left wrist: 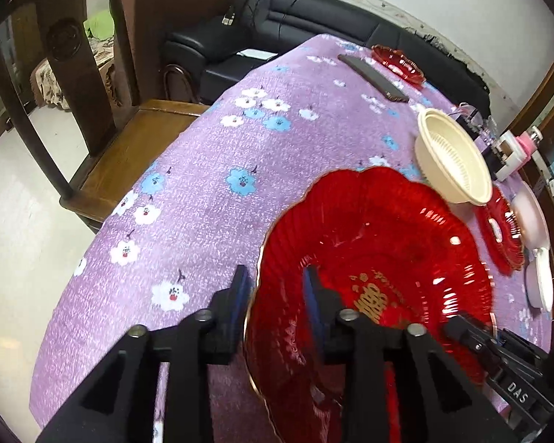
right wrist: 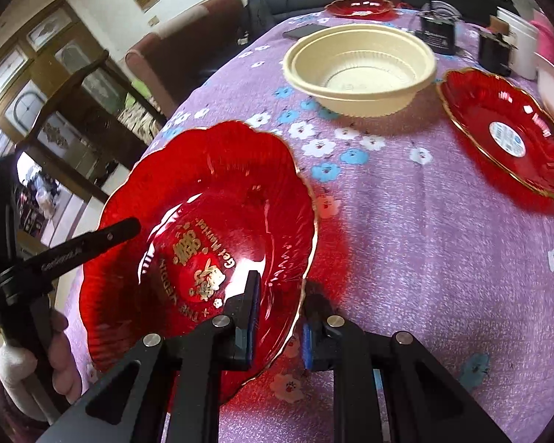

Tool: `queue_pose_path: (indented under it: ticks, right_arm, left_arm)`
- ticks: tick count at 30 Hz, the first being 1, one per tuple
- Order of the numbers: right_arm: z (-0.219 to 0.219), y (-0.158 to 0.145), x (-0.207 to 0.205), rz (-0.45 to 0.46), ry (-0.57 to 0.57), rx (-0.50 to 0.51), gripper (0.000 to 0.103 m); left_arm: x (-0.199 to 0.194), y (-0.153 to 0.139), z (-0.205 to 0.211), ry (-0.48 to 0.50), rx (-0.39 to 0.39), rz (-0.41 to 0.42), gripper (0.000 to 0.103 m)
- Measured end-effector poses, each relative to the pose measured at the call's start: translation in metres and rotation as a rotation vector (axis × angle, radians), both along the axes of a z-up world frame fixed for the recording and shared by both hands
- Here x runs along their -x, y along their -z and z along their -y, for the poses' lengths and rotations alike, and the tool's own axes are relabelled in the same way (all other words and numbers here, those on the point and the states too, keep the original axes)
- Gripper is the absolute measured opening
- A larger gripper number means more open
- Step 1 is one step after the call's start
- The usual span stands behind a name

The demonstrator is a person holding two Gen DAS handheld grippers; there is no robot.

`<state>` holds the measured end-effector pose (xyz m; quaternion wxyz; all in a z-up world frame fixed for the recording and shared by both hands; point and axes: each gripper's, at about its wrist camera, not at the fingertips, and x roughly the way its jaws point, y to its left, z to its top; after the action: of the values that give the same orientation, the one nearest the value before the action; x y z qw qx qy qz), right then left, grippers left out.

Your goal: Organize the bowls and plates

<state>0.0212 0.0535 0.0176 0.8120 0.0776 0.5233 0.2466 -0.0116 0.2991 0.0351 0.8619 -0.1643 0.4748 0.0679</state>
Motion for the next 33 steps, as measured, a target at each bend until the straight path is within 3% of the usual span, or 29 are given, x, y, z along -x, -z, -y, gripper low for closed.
queue_pose_path:
  ticks: [2, 6, 10, 15, 17, 20, 22, 25, 28, 31, 33]
  right_arm:
    - [0.008, -0.003, 0.002, 0.014, 0.013, -0.016, 0.025]
    - [0.03, -0.016, 0.015, 0.072, 0.053, -0.024, 0.03]
    - [0.059, -0.032, 0.036, 0.161, 0.094, -0.005, 0.045]
    - [0.101, -0.067, 0.061, 0.311, 0.161, 0.062, 0.045]
    - [0.123, -0.087, 0.074, 0.393, 0.203, 0.098, 0.045]
    - [0.158, -0.124, 0.098, 0.546, 0.282, 0.178, 0.057]
    - [0.185, -0.149, 0.113, 0.643, 0.347, 0.22, 0.076]
    - [0.229, -0.182, 0.136, 0.769, 0.461, 0.282, 0.087]
    - [0.262, -0.203, 0.149, 0.829, 0.558, 0.302, 0.088]
    - [0.297, -0.214, 0.157, 0.843, 0.641, 0.226, 0.092]
    - [0.313, -0.211, 0.154, 0.801, 0.666, 0.168, 0.093]
  left_arm:
    - [0.009, -0.011, 0.002, -0.008, -0.007, 0.038, 0.053]
    - [0.033, -0.035, 0.006, -0.034, -0.039, 0.097, 0.055]
    - [0.056, -0.061, 0.021, -0.051, -0.098, 0.162, 0.066]
    - [0.086, -0.11, 0.059, 0.027, -0.176, 0.309, 0.072]
    - [0.097, -0.129, 0.071, 0.082, -0.164, 0.373, 0.086]
    - [0.115, -0.159, 0.085, 0.172, -0.106, 0.452, 0.088]
    - [0.123, -0.175, 0.091, 0.206, -0.083, 0.478, 0.088]
    - [0.131, -0.195, 0.102, 0.221, -0.088, 0.502, 0.089]
    - [0.133, -0.208, 0.115, 0.231, -0.103, 0.507, 0.089]
    - [0.135, -0.212, 0.127, 0.234, -0.113, 0.52, 0.092]
    - [0.135, -0.21, 0.134, 0.236, -0.112, 0.522, 0.094]
